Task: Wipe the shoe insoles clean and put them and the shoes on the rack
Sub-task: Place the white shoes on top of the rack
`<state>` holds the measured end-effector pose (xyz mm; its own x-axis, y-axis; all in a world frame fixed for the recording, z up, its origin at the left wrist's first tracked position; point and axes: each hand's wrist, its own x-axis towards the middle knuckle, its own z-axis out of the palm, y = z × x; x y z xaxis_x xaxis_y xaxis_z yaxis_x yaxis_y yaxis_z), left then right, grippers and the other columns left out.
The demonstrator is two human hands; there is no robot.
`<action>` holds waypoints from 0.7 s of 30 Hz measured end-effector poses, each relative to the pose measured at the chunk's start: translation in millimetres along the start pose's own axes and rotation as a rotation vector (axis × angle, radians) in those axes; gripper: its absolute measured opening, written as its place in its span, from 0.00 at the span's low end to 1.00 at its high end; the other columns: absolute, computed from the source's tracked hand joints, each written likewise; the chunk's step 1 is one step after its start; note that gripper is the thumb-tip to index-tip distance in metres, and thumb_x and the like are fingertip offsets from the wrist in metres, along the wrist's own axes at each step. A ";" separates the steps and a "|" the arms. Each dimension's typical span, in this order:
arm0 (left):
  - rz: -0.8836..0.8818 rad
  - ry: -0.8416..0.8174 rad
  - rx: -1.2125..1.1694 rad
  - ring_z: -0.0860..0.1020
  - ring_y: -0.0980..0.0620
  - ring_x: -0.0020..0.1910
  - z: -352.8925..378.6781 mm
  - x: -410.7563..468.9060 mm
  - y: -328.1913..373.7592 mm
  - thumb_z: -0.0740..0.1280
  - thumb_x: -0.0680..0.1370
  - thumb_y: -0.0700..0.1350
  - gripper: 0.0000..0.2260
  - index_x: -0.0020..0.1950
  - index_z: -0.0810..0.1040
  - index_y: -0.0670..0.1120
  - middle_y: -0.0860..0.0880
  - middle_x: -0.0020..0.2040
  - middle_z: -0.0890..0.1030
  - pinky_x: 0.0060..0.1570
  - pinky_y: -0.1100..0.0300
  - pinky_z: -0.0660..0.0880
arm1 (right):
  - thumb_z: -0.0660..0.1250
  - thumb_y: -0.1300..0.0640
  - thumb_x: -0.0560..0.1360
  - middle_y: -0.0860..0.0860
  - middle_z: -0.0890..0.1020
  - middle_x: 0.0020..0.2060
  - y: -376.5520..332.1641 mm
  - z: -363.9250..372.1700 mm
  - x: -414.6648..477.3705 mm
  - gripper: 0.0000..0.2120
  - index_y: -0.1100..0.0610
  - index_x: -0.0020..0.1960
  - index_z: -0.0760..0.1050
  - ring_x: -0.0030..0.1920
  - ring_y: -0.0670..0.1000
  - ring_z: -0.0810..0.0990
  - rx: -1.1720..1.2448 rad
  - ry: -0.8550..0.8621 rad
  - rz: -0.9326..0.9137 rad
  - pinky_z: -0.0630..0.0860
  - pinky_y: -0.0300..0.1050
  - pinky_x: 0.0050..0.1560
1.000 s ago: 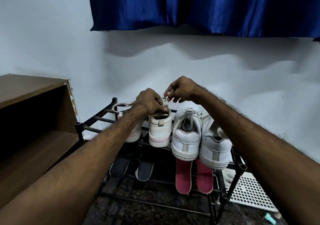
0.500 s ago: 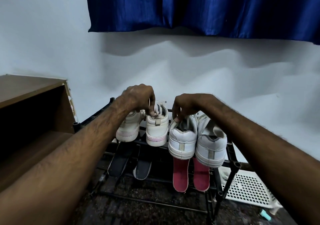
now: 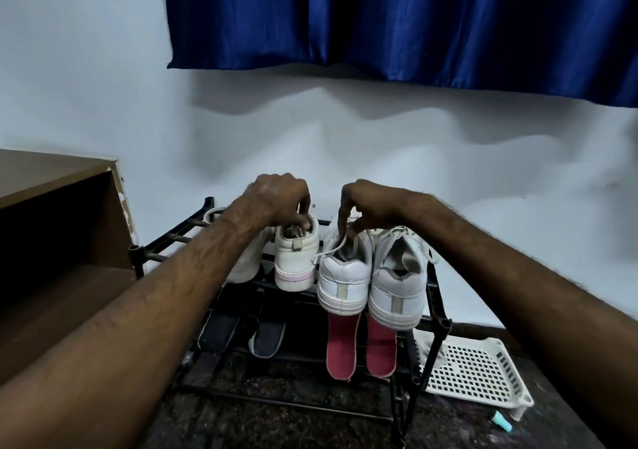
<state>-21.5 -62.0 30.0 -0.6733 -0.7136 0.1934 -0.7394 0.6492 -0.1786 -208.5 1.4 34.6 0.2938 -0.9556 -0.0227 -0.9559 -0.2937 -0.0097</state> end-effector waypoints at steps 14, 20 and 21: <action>0.017 -0.009 -0.025 0.81 0.52 0.49 -3.0 6.2 -9.9 0.74 0.71 0.53 0.08 0.49 0.84 0.57 0.56 0.47 0.84 0.41 0.60 0.71 | 0.69 0.57 0.71 0.47 0.69 0.46 -19.4 21.3 -15.3 0.08 0.47 0.48 0.82 0.56 0.51 0.72 -0.215 0.118 0.064 0.65 0.51 0.52; -0.110 0.055 -0.038 0.75 0.48 0.55 11.9 7.8 -8.5 0.79 0.62 0.59 0.33 0.60 0.69 0.51 0.51 0.53 0.75 0.46 0.54 0.70 | 0.70 0.59 0.70 0.44 0.67 0.41 -10.8 18.3 -16.9 0.09 0.48 0.47 0.81 0.49 0.47 0.71 -0.024 0.130 0.077 0.64 0.50 0.51; -0.141 0.036 0.002 0.74 0.46 0.58 22.2 8.7 -6.3 0.79 0.63 0.57 0.36 0.64 0.67 0.48 0.48 0.57 0.74 0.48 0.52 0.72 | 0.70 0.58 0.71 0.44 0.67 0.42 -8.6 18.2 -17.8 0.08 0.48 0.48 0.80 0.48 0.47 0.71 -0.010 0.149 0.079 0.65 0.50 0.52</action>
<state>-22.6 -78.2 11.4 -0.5628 -0.7875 0.2513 -0.8264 0.5429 -0.1494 -205.4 21.4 16.9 0.2151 -0.9685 0.1254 -0.9761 -0.2173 -0.0041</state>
